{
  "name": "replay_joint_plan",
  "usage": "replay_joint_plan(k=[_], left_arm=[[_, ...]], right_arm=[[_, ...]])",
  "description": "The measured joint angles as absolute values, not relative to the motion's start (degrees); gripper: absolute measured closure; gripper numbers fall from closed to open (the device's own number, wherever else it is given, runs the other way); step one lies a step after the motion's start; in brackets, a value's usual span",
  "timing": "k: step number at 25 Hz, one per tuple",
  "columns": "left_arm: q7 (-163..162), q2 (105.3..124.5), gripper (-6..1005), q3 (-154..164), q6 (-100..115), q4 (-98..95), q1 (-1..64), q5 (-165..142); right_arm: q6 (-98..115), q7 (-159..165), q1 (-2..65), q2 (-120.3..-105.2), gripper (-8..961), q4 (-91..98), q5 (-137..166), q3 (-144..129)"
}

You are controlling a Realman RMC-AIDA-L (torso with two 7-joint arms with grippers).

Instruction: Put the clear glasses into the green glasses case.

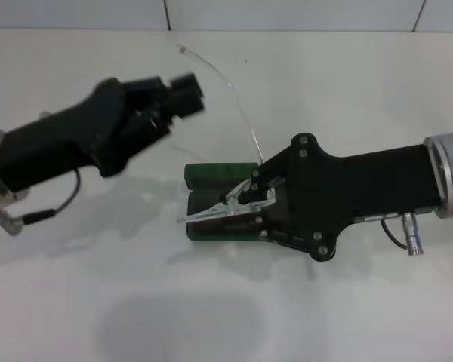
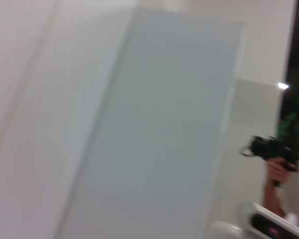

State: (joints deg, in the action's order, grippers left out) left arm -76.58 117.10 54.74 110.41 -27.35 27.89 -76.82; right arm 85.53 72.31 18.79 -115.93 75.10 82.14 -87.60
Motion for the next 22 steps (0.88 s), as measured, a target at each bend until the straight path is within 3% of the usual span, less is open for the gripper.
replay_joint_plan(k=[10, 19, 22], left_arm=[[-78.6, 115.21, 843, 49.9, 97.0, -26.0, 25.2, -77.3], [-79.8, 115.0, 843, 50.2, 93.7, -26.0, 26.0, -77.9], [-79.8, 115.83, 843, 50.2, 93.4, -25.9, 27.7, -78.6]], right_arm=[[85.8, 71.4, 17.0, -115.93, 839, 77.7, 79.9, -87.2], [86.6, 71.4, 17.9, -115.88, 838, 78.4, 79.9, -88.2], [87.8, 71.7, 19.1, -115.78, 838, 77.6, 80.0, -89.2]])
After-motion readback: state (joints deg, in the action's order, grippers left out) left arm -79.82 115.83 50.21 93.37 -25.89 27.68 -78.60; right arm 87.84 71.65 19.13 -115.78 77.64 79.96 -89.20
